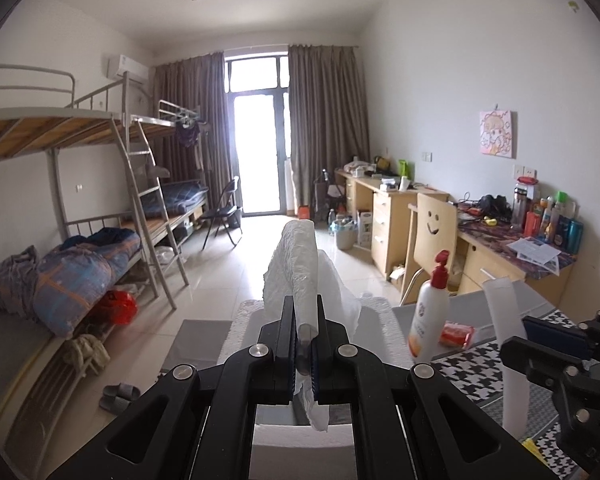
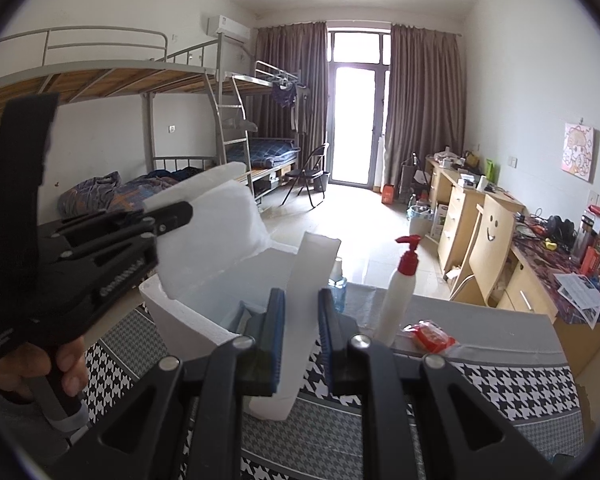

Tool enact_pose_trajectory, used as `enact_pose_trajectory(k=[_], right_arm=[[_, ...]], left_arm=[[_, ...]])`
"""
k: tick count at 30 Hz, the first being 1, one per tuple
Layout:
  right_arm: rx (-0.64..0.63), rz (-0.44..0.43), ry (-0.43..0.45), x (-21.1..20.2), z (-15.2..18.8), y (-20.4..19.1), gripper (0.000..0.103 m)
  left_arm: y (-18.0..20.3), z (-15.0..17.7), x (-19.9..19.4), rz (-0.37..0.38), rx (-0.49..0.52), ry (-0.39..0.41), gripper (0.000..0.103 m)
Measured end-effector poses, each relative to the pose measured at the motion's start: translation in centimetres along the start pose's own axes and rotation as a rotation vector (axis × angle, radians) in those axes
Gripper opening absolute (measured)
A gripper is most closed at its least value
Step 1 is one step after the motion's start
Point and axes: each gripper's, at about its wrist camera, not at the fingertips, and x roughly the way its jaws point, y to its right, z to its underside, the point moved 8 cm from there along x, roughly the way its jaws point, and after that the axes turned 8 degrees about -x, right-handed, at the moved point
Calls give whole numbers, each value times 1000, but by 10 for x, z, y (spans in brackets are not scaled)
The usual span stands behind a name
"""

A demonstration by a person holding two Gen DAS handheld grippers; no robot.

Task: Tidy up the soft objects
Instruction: 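Carry the tissue and foam strip with both tools to the white foam box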

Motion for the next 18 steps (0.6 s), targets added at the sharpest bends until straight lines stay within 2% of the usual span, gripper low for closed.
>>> enact_pose_trajectory(k=[13, 15, 16, 17, 18], right_arm=[[-30, 18, -27, 13, -4, -7, 20], [-34, 21, -33, 15, -4, -7, 20], [-35, 23, -35, 16, -5, -8, 20], [-37, 26, -35, 16, -6, -9, 20], [-40, 28, -36, 17, -6, -9, 20]], left_arm=[[-18, 10, 28, -14, -5, -78, 6], [-18, 13, 31, -7, -6, -97, 12], [-19, 13, 33, -6, 0, -101, 24], [-20, 15, 33, -11, 5, -104, 45], [-21, 15, 33, -14, 4, -103, 55]])
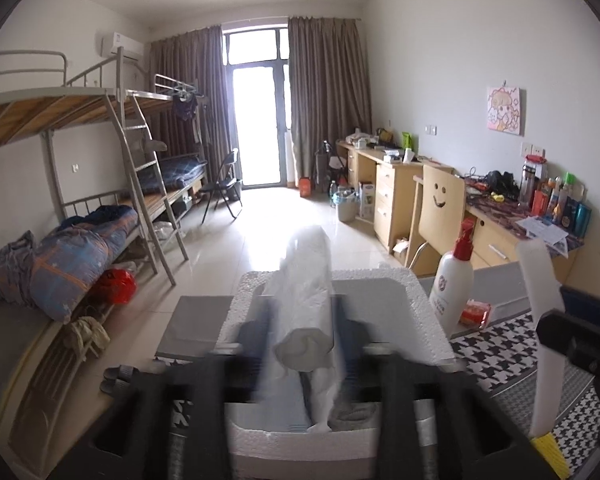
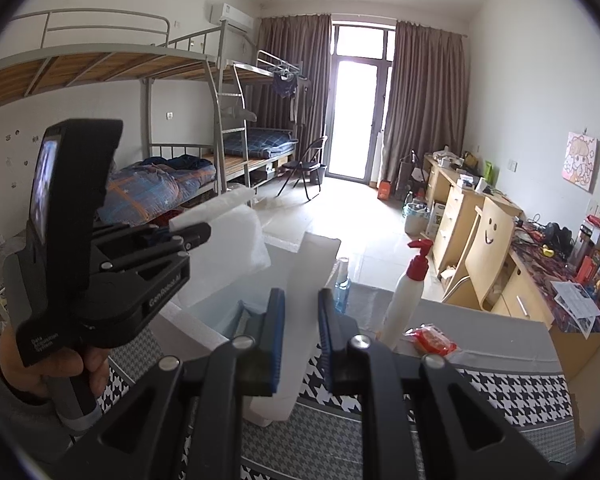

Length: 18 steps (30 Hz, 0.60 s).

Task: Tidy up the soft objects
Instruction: 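Carry the tissue and foam strip with both tools to the white foam box, then open the left tool to drop the tissue while the right tool lowers the strip into the box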

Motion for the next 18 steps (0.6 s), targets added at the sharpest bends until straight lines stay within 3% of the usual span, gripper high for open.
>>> enact_pose_trajectory(k=[1, 2, 6, 11, 18], right_arm=[[-1, 2, -1, 1, 0, 0, 20], [0, 3, -2, 2, -1, 0, 20], [3, 4, 1, 4, -3, 1, 20], [-2, 0, -1, 8, -6, -1, 20], [-6, -2, -1, 15, -14, -2, 20]], left_arm=[[-1, -1, -2, 5, -8, 6, 70], [-3, -1, -4, 5, -16, 14, 78], [-8, -6, -15, -1, -31, 54, 94], [-13, -10, -28, -15, -42, 95, 102], [-21, -8, -39, -34, -48, 112, 102]])
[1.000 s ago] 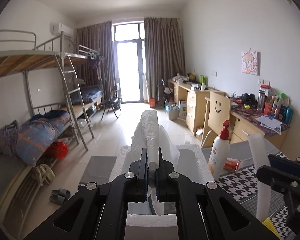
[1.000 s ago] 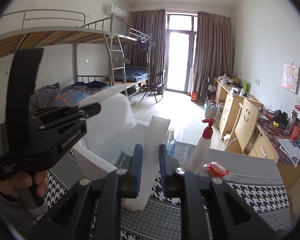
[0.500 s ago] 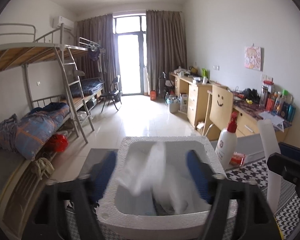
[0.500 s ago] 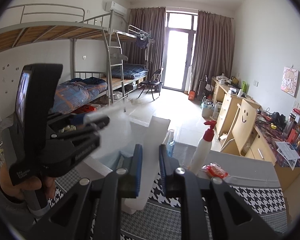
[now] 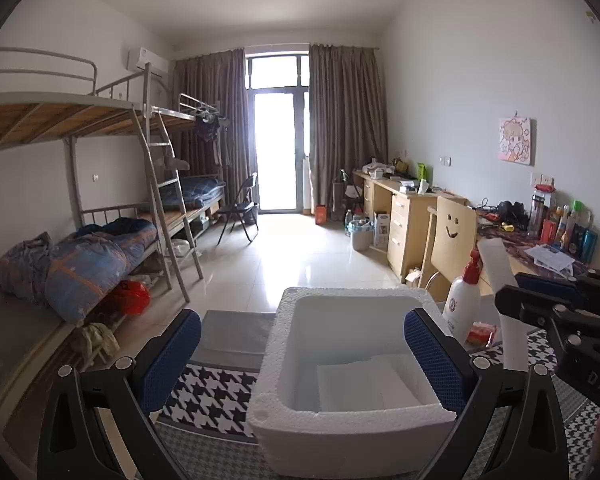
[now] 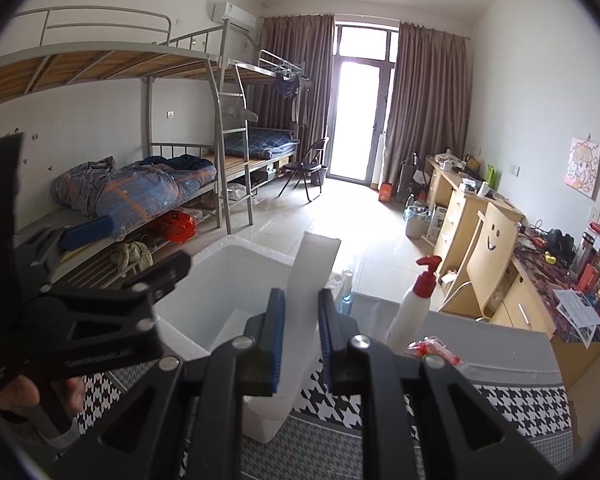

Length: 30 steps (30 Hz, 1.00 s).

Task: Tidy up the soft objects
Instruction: 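Open the left tool to drop the tissue while the right tool lowers the strip into the box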

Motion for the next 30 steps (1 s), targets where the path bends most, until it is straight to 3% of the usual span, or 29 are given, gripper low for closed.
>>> enact_pose_trajectory(k=[30], right_arm=[[13, -110, -65, 52, -8, -22, 20]], left_arm=[[-46, 20, -45, -63, -43, 24, 102]])
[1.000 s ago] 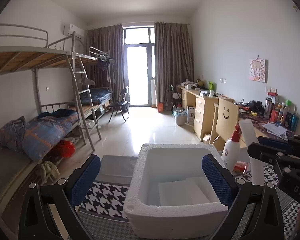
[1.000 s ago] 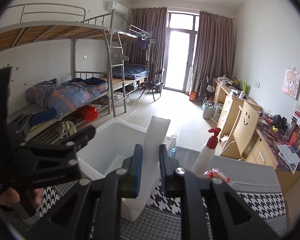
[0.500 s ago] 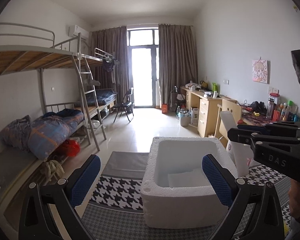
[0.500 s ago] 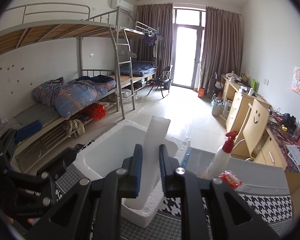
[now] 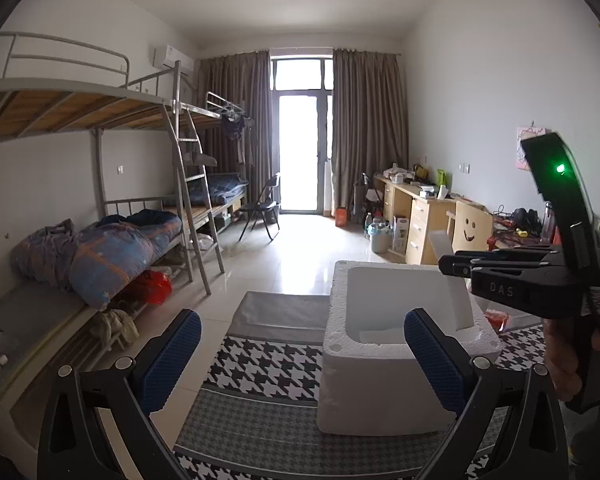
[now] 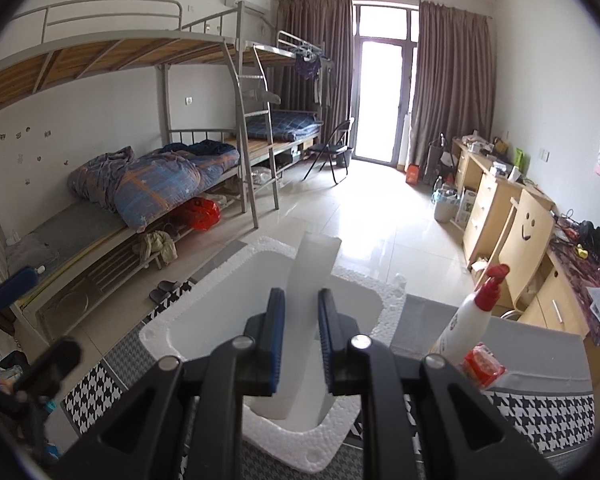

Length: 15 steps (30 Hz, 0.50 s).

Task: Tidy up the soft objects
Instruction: 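Open the left tool to drop the tissue while the right tool lowers the strip into the box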

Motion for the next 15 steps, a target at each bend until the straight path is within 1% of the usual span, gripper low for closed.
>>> enact_pose_trajectory(k=[7, 8, 9, 10, 11, 12, 15], right_arm=[[-1, 1, -48, 16, 8, -1, 21], [-5, 2, -58, 18, 9, -2, 27], [-8, 4, -65, 19, 10, -1, 31], [-13, 2, -71, 20, 10, -2, 32], [-14, 2, -78, 20, 11, -3, 37], [-12, 2, -79, 18, 11, -3, 43], [-4, 4, -60, 10, 10, 0, 55]], left_arm=[[-10, 2, -1, 1, -18, -6, 102], [-10, 3, -1, 2, -20, -4, 102], [-10, 2, 0, 5, -23, -5, 102], [-9, 3, 0, 9, -23, -8, 102], [-9, 4, 0, 12, -22, -11, 102], [-8, 5, 0, 13, -19, -13, 102], [-5, 6, -1, 20, -13, -17, 102]])
